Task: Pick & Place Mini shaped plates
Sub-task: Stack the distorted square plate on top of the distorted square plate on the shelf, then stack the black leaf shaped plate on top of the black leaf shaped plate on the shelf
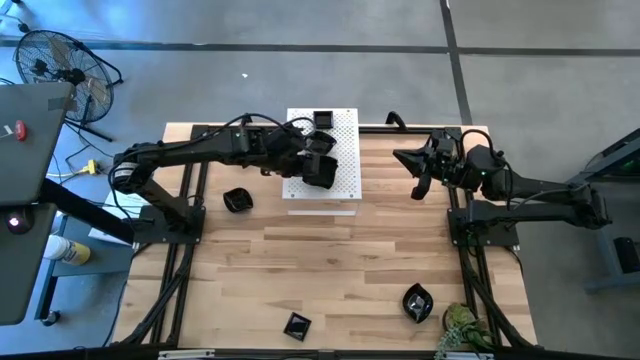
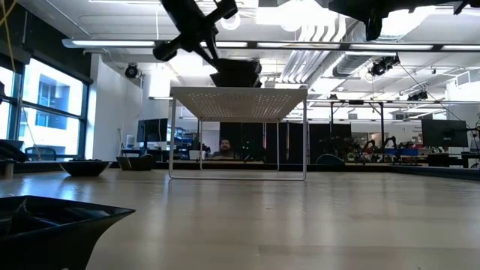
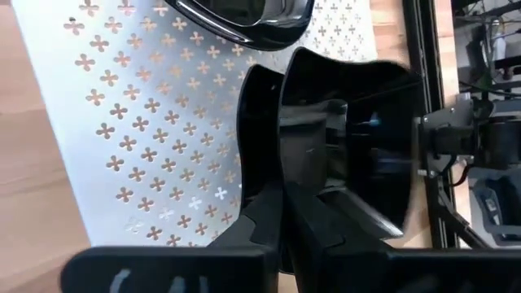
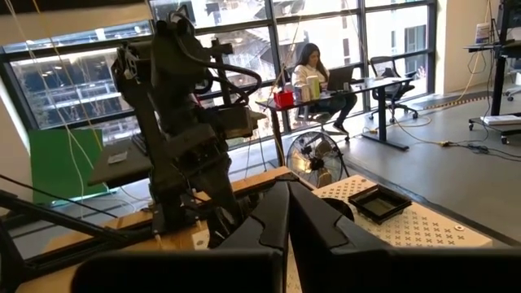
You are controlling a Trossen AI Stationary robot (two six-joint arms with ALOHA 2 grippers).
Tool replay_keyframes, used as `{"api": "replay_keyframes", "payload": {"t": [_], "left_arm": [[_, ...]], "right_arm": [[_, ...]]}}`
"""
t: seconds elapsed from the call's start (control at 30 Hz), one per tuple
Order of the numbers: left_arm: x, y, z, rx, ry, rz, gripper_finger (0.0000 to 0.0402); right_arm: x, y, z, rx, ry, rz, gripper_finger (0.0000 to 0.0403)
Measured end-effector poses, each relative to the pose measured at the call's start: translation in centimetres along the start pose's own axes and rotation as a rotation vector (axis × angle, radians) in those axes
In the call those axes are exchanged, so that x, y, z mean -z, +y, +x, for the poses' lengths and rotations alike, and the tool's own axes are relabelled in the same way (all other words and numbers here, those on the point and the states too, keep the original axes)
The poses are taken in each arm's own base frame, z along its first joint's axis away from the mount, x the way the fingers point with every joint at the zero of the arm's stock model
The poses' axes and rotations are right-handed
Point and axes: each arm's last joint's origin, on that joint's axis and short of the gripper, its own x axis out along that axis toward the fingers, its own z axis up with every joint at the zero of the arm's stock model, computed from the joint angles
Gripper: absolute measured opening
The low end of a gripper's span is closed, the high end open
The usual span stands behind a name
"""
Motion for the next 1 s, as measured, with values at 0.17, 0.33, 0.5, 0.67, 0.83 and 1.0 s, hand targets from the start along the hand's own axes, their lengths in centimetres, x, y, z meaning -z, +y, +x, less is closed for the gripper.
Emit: {"api": "replay_keyframes", "payload": {"t": [0.17,0.33,0.5,0.67,0.83,1.0], "left_arm": [[0.0,0.0,0.0,0.003,0.012,0.023,0.0054],[0.1,0.2,0.0,-0.016,0.013,0.056,0.0086],[0.0,0.2,-0.7,0.003,-0.001,0.153,0.0093],[-0.4,0.4,-3.3,0.021,-0.095,0.289,0.0079],[-1.5,1.7,-6.7,-0.007,-0.192,0.437,0.0013],[-3.4,4.5,-8.6,-0.052,-0.205,0.465,0.0011]], "right_arm": [[0.0,0.0,0.0,0.001,0.000,0.000,0.0006],[0.0,0.0,0.0,0.008,-0.002,-0.001,0.0003],[0.0,0.0,0.0,0.008,-0.002,-0.001,0.0003],[0.0,0.0,0.0,0.008,-0.001,-0.001,0.0002],[0.0,0.0,0.0,0.013,-0.002,-0.001,0.0003],[0.0,-0.2,0.0,0.060,-0.010,0.000,0.0002]]}}
